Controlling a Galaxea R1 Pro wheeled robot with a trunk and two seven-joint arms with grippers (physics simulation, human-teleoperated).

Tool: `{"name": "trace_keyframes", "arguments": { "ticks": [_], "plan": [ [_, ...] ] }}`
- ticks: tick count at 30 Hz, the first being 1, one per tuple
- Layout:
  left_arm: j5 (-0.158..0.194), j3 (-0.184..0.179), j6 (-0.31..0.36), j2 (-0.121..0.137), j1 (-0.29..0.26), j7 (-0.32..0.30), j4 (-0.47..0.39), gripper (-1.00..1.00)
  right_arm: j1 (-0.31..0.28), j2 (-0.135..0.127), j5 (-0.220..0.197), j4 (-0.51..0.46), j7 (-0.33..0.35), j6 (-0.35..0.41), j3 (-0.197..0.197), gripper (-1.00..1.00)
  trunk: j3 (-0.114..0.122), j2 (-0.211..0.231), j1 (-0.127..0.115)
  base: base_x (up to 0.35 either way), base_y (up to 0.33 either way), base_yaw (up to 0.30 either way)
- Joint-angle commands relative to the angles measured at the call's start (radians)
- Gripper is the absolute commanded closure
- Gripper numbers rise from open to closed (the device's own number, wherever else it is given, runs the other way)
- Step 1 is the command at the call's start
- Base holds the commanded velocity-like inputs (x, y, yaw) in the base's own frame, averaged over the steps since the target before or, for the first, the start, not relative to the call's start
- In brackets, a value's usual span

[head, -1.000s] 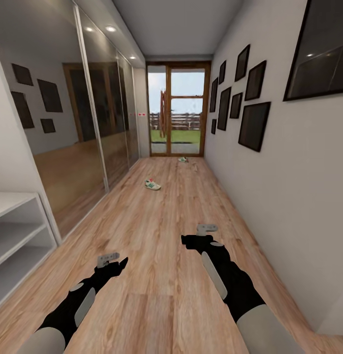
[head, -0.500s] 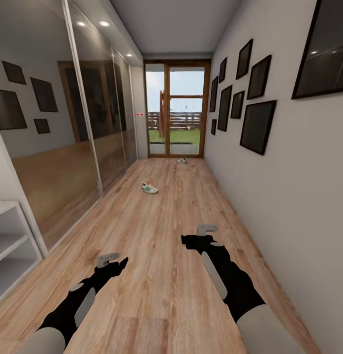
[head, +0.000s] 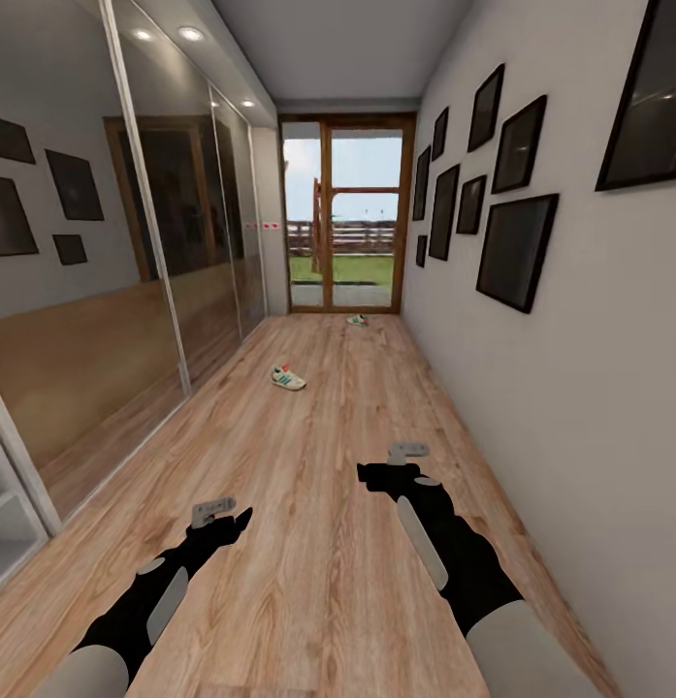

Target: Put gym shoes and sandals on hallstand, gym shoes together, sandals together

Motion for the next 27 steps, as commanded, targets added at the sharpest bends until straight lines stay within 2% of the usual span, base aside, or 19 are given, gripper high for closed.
{"name": "trace_keyframes", "arguments": {
  "ticks": [1, 27],
  "plan": [
    [0.007, 0.002, 0.001, 0.000, -0.001, -0.006, 0.001, -1.00, -0.001, 0.000, -0.011, -0.001, -0.009, 0.003, 0.002, -1.00, -0.001, 0.000, 0.000, 0.342, -0.092, 0.000],
    [0.007, 0.002, 0.001, 0.000, 0.000, -0.006, 0.001, -1.00, 0.000, 0.000, -0.011, -0.001, -0.009, 0.003, 0.002, -1.00, -0.001, 0.000, 0.000, 0.342, -0.093, 0.000]
  ]
}}
